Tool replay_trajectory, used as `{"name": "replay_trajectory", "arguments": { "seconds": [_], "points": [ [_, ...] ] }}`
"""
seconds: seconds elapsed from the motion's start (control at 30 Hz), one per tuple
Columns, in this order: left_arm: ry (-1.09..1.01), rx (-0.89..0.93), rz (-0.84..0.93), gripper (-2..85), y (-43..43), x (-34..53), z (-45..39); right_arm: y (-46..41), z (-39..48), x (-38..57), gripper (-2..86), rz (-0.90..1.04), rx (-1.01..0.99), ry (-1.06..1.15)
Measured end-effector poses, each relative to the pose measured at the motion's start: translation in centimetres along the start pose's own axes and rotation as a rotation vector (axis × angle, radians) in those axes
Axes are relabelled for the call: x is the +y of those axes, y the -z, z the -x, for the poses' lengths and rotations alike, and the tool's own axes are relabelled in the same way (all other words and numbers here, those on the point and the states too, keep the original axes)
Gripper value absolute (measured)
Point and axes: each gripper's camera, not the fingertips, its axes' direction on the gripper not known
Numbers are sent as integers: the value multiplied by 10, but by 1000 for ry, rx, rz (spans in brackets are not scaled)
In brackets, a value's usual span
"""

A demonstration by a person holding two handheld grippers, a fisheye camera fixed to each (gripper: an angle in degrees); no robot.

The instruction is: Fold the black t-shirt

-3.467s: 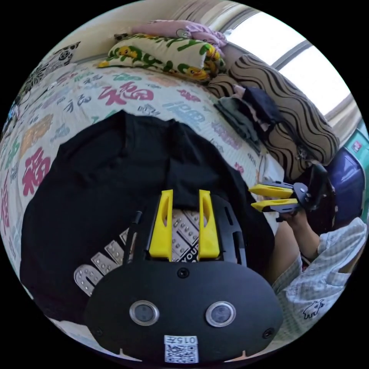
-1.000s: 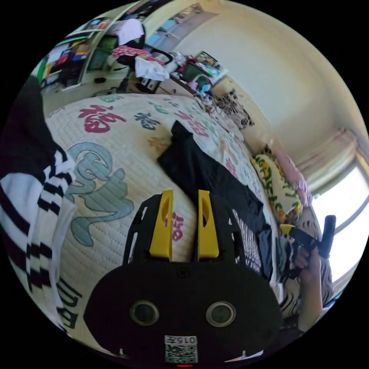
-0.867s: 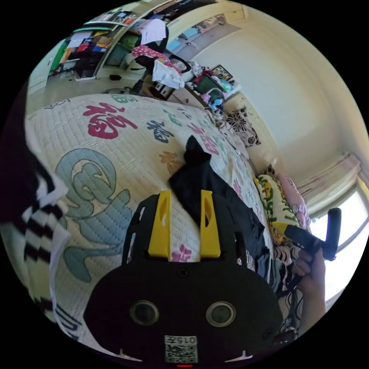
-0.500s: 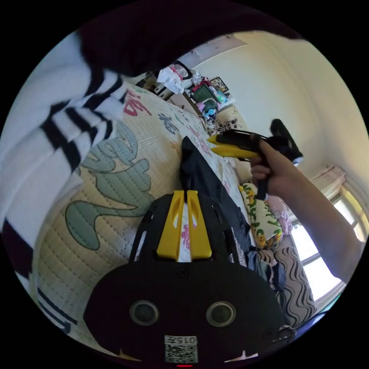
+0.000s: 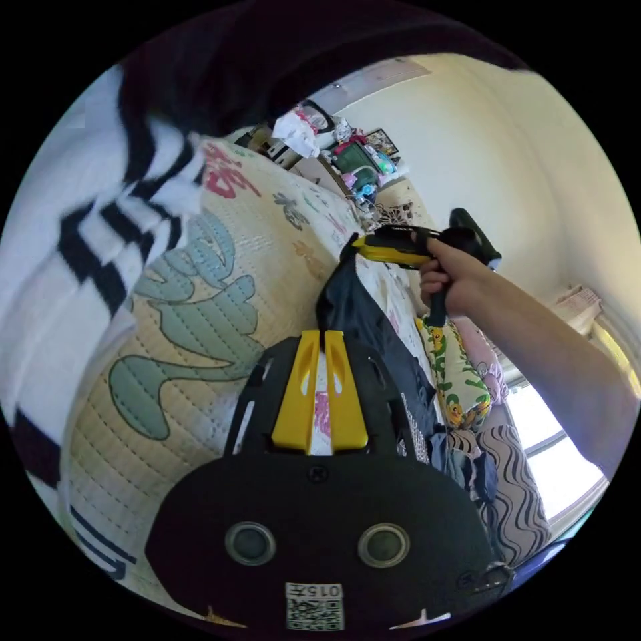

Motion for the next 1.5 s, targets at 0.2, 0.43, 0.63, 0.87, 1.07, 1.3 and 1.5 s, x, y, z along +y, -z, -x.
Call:
{"name": "replay_trajectory", "arguments": {
  "seconds": [0.2,0.43,0.63,0.87,1.07,1.3,1.5],
  "points": [
    [-417,53,-36,-5,28,-31,-109,93,-81,92,6,-326,-340,-103],
    [-827,52,220,10,-17,2,-208,114,-180,259,22,-461,-325,-318],
    [-838,93,406,58,-43,-24,-257,90,-228,340,68,-323,-223,-481],
    [-881,-13,510,51,-126,-91,-329,102,-214,329,55,-359,-170,-271],
    [-924,-98,676,25,-171,-120,-348,54,-241,336,-2,-161,-195,-361],
    [-1059,0,564,51,-199,-240,-456,116,-292,411,39,-363,-130,-279],
    [-1236,-128,679,80,-340,-305,-562,156,-359,431,115,-340,118,-289]
  ]
}}
